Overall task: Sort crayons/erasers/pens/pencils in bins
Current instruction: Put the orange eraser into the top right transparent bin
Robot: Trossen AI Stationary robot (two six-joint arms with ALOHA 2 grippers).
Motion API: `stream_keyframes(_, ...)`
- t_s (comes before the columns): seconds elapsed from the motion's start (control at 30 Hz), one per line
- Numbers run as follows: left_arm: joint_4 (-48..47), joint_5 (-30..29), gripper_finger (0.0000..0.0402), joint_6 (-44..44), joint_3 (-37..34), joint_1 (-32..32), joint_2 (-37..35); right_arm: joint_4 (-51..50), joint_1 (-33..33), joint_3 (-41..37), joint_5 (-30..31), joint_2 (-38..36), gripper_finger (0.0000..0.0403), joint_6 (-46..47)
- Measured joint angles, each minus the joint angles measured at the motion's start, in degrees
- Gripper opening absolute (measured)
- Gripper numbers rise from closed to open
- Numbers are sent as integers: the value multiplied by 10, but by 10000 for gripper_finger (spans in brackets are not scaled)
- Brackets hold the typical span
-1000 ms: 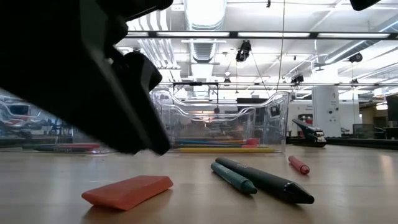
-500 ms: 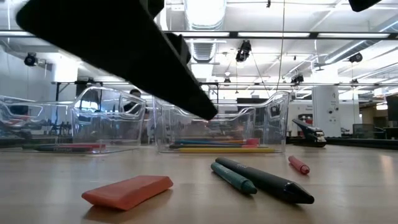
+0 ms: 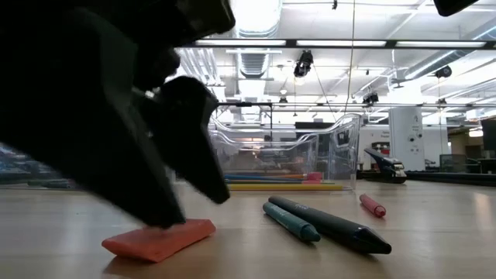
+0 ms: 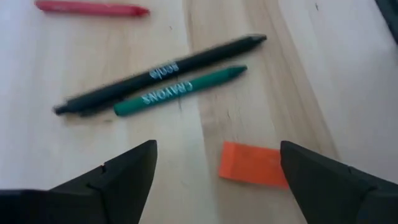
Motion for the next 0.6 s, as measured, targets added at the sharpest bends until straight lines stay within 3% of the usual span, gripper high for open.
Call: stream_keyframes(0.6,-4,19,322,-13,-6,-15,-12,0,0,-2,0,0,171,0)
